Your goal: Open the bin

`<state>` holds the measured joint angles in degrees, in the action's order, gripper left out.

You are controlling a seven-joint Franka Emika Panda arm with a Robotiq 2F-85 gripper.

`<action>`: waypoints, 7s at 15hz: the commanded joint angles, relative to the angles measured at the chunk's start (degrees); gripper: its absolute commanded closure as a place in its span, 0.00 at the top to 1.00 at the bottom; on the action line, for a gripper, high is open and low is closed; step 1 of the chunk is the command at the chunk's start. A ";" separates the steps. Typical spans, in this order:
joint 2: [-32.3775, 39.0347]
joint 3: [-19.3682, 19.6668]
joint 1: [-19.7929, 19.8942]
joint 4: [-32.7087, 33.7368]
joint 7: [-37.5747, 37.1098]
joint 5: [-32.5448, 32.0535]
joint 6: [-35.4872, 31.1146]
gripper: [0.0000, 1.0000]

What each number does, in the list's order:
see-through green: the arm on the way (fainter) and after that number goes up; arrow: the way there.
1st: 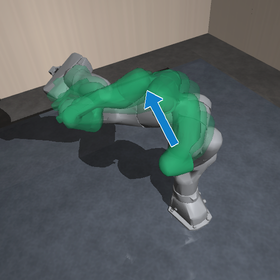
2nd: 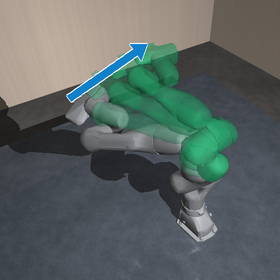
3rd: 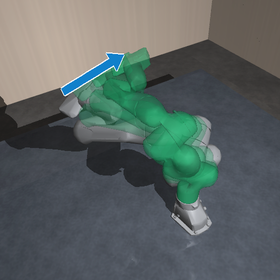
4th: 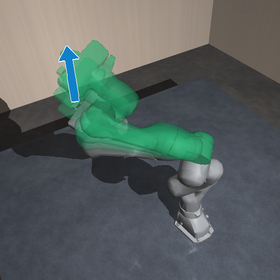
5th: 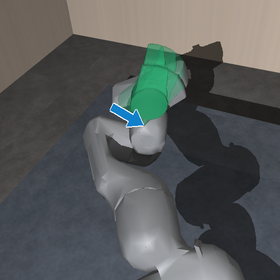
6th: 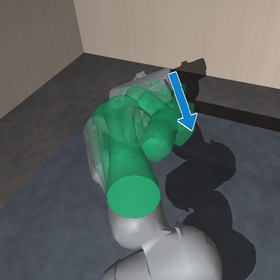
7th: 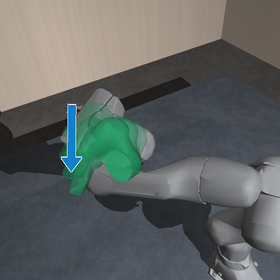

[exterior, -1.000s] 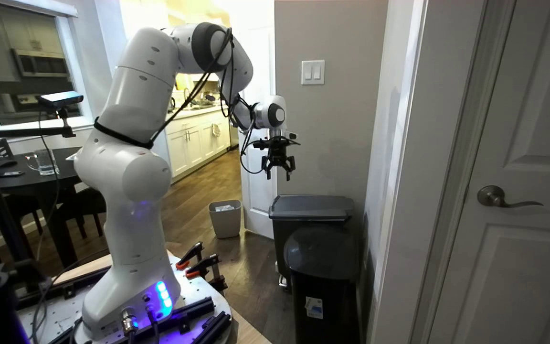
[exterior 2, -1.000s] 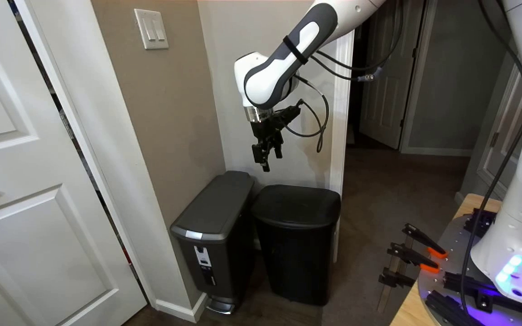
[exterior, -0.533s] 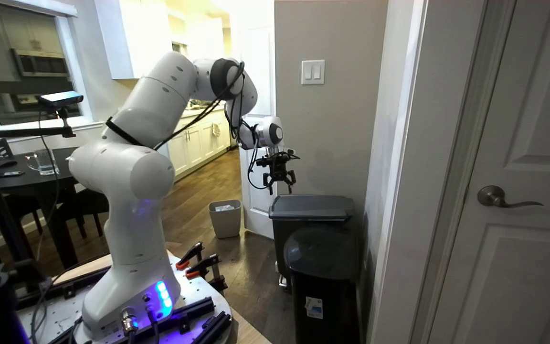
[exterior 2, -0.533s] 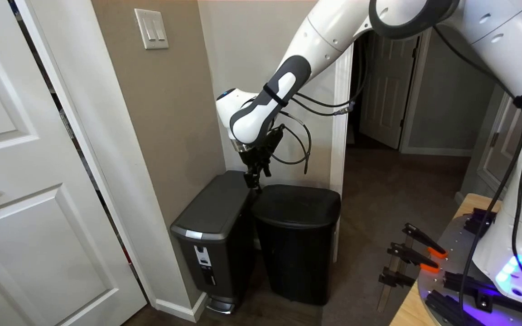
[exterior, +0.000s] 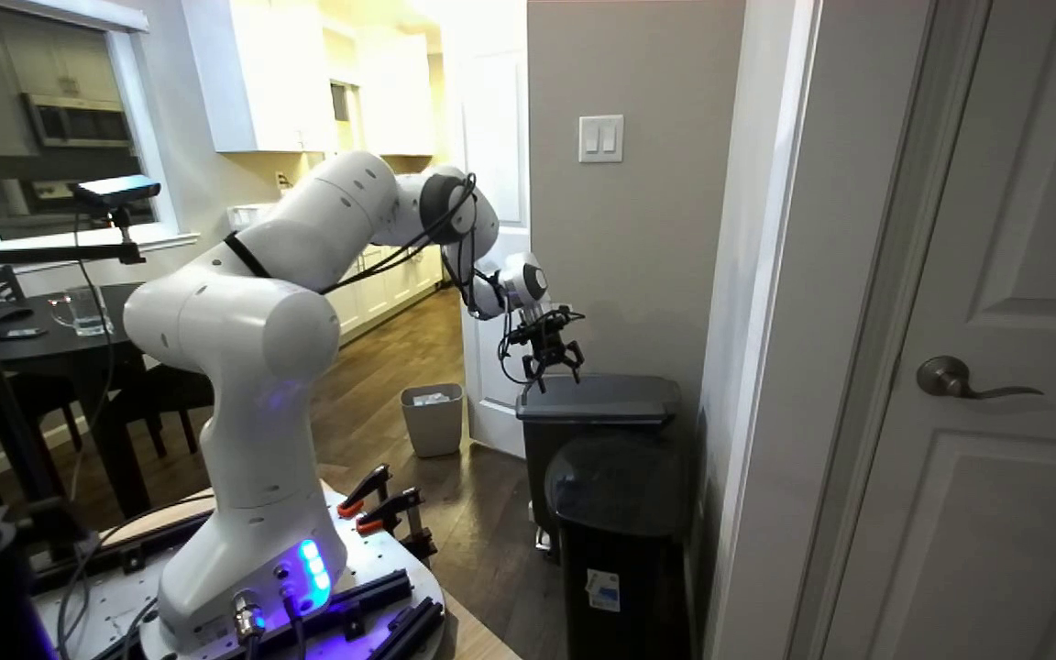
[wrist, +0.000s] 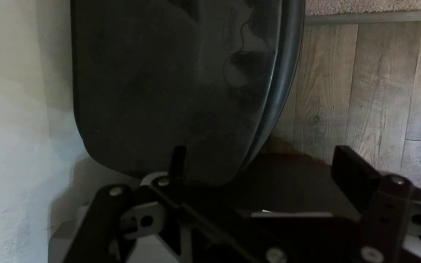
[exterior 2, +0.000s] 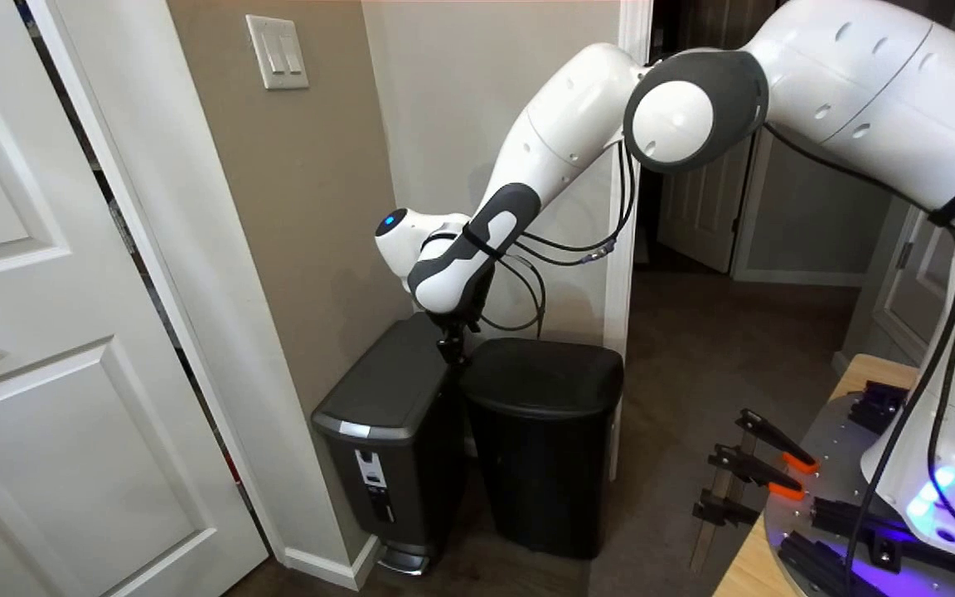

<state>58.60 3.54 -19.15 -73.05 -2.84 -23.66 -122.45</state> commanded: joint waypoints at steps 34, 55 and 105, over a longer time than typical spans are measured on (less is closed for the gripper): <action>25.72 9.15 -10.07 23.10 -7.43 -3.94 6.86 1.00; 26.91 8.79 -8.56 20.77 -12.44 -7.51 10.26 1.00; -1.80 13.44 3.04 -8.62 -25.15 -3.86 -9.51 1.00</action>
<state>64.14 17.29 -17.47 -72.09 -27.67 -28.22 -128.10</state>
